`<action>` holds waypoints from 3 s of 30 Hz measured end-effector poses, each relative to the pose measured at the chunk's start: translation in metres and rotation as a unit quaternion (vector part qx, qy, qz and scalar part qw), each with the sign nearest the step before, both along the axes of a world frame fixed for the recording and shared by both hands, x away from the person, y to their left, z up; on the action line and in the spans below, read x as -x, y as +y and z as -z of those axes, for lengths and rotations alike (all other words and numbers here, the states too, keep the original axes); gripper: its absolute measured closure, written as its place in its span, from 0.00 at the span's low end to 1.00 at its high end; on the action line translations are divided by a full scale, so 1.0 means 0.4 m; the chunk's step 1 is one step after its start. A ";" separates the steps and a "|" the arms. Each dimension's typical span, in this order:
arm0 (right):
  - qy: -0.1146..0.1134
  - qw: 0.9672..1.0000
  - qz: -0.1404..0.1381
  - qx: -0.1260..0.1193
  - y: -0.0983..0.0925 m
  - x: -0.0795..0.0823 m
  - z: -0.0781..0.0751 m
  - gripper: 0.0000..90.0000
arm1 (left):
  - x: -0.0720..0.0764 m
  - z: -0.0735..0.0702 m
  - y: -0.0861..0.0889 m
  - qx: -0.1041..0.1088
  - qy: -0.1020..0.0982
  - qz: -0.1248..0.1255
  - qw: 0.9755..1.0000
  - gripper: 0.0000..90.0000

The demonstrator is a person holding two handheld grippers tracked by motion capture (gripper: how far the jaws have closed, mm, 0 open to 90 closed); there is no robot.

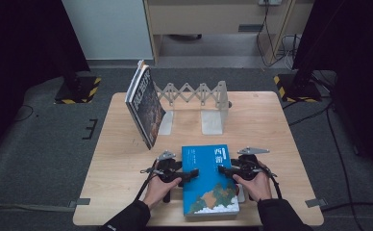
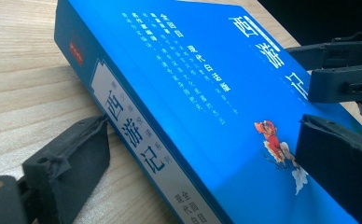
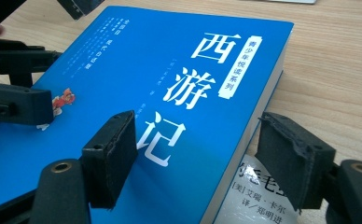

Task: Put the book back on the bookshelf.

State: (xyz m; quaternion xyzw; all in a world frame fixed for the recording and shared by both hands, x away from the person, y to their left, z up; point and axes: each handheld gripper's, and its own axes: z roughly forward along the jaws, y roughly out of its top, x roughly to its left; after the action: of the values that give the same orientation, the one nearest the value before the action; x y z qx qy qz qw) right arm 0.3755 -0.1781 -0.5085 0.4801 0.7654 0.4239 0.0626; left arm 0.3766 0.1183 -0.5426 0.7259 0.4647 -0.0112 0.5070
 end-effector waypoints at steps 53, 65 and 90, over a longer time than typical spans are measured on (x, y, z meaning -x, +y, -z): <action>0.029 0.999 0.008 -0.043 -0.011 -0.002 0.016 0.32 | 0.002 -0.056 0.040 0.067 0.081 0.019 0.994 0.45; 0.024 0.999 0.006 -0.042 -0.012 -0.003 0.014 0.33 | 0.005 -0.077 0.011 0.054 0.056 0.034 0.996 0.47; 0.027 0.999 -0.011 -0.043 -0.027 -0.001 0.015 0.34 | -0.015 -0.069 -0.011 0.049 0.073 0.044 0.995 0.51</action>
State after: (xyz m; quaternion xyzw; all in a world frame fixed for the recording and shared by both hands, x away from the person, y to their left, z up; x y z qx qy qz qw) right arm 0.3758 -0.1891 -0.5144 0.4850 0.7531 0.4442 0.0166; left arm 0.3825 0.1140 -0.5152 0.7172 0.4669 -0.1097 0.5056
